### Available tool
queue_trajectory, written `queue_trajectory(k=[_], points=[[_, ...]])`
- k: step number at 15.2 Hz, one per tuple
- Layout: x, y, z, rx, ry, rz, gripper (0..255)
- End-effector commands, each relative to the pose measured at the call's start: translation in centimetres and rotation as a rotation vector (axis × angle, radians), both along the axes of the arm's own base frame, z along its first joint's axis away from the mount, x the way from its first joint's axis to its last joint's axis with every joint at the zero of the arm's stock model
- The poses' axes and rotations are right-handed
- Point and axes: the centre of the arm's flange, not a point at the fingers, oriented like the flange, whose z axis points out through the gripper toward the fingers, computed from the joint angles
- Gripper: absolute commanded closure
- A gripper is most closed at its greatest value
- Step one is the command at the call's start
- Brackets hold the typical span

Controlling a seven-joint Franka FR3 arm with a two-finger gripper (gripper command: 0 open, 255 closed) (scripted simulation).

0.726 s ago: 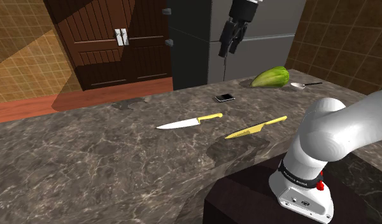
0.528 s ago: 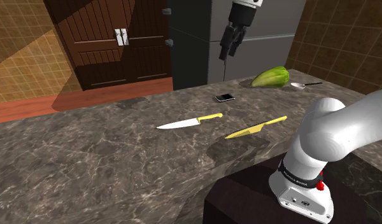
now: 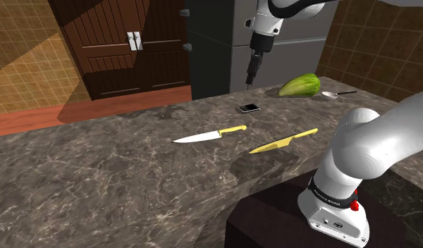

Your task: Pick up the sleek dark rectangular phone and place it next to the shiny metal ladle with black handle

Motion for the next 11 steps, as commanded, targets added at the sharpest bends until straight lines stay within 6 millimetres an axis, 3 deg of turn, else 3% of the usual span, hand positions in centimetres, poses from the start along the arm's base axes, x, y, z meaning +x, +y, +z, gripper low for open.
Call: queue_trajectory(k=[1, 11], points=[[0.8, -1.5, -2.0, -0.016, 0.012, 0.058, 0], [6.4, -8.4, -11.7, -0.086, 0.076, 0.321, 0]])
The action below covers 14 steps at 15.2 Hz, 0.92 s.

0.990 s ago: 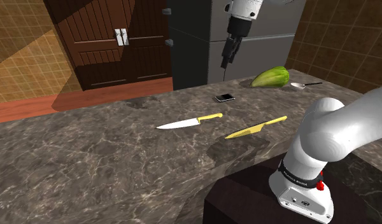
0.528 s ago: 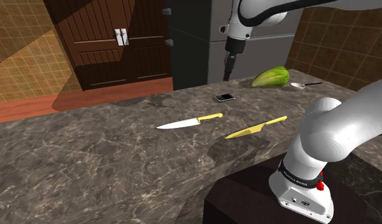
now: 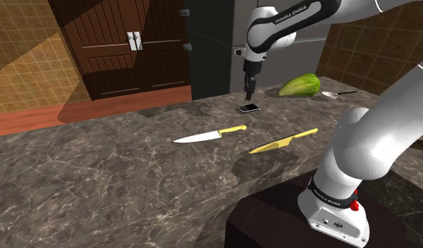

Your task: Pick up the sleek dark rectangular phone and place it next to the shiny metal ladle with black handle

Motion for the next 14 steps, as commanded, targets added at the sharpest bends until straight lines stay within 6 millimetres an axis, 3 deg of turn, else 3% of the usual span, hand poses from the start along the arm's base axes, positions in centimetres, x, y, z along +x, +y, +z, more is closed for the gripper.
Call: queue_trajectory(k=[1, 7, 14], points=[[1.0, -1.5, -2.0, -0.016, 0.013, 0.058, 0], [4.6, -4.9, -7.3, -0.056, 0.049, 0.204, 0], [4.6, -5.0, -11.0, -0.056, 0.049, 0.204, 0]])
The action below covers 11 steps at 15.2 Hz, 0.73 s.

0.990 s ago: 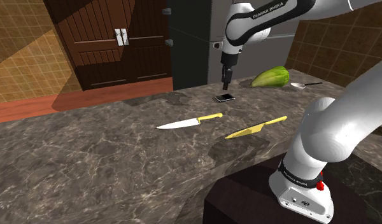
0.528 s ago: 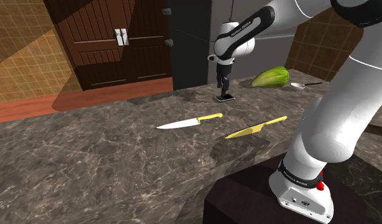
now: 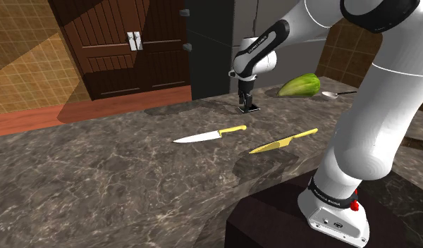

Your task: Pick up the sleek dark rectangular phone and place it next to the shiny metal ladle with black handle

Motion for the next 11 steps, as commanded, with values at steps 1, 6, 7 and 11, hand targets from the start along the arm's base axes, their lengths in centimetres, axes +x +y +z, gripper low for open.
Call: queue_trajectory(k=[1, 6, 7, 11], points=[[-0.03, -0.03, -0.80, 0.000, 0.000, 0.000, 0], [-0.03, -0.03, -0.80, 0.000, 0.000, 0.000, 0], [-0.03, -0.03, -0.80, 0.000, 0.000, 0.000, 0], [-0.03, -0.03, -0.80, 0.000, 0.000, 0.000, 255]])
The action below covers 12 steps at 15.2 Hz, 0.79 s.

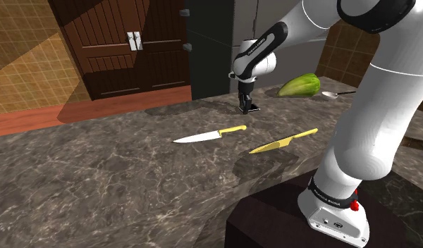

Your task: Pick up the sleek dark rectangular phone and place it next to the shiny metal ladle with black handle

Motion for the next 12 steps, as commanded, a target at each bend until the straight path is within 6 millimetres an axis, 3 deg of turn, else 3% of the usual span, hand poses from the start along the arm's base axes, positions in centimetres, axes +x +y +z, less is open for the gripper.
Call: queue_trajectory(k=[1, 7, 12], points=[[0.0, 0.0, 0.0, 0.000, 0.000, 0.000, 255], [0.0, 0.0, 0.0, 0.000, 0.000, 0.000, 255], [0.0, 0.0, 2.6, 0.000, 0.000, 0.000, 255]])
